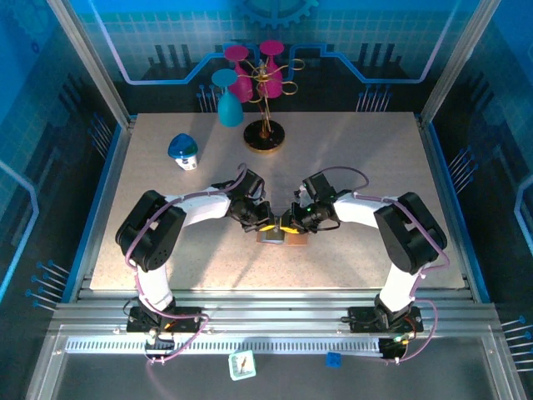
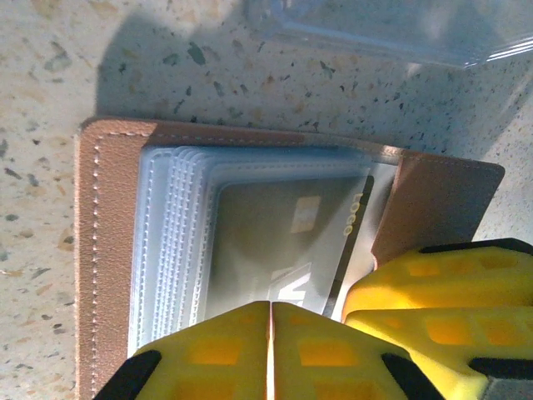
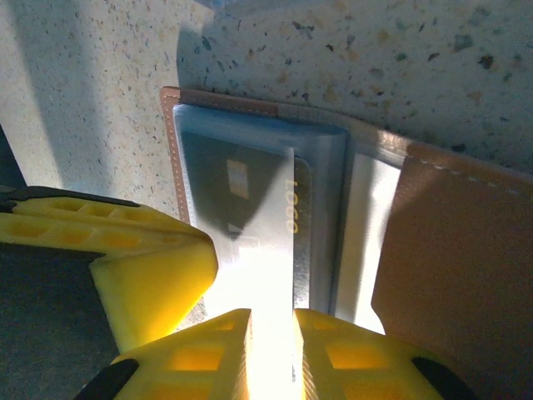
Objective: Take the credit cards out of the card holder
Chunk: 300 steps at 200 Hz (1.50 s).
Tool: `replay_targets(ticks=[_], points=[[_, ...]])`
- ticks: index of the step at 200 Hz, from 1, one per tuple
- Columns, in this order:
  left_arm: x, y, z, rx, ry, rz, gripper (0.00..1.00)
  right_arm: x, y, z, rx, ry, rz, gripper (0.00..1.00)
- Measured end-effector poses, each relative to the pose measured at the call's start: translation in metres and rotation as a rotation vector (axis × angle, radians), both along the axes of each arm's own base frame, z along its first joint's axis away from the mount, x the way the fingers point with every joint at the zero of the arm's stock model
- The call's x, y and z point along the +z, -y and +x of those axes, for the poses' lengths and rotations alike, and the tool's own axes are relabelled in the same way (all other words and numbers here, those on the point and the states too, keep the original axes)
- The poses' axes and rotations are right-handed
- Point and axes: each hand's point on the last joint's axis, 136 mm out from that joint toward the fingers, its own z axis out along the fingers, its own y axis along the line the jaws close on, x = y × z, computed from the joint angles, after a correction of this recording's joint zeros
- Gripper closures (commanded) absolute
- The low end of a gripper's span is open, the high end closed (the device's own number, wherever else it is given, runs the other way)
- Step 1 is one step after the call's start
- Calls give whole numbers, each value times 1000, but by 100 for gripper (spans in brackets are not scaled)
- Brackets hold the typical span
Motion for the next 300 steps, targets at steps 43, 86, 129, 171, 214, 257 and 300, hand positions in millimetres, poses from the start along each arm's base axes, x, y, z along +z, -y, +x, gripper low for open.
replay_targets(ticks=[43, 86, 129, 171, 214, 257, 300], points=[[-1, -1, 0, 1, -2, 1, 90, -2, -1, 1, -6, -2, 5, 80], [-1, -1, 0, 2, -2, 1, 90, -5, 1, -1, -4, -10, -6, 80], [-1, -1, 0, 2, -2, 1, 90, -10, 7, -5, 0, -18, -43, 81], [-1, -2, 0, 4, -2, 2, 89, -4, 8, -5, 4, -3, -45, 79], [-1, -3, 2, 9, -3, 2, 88, 25, 12, -3, -10, 65, -39, 78], [-1, -7, 4, 21, -7, 4, 88, 14, 40, -5, -36, 65, -118, 78], [-2, -9, 5, 25, -9, 6, 88, -11, 57, -15, -7, 55, -175, 78]])
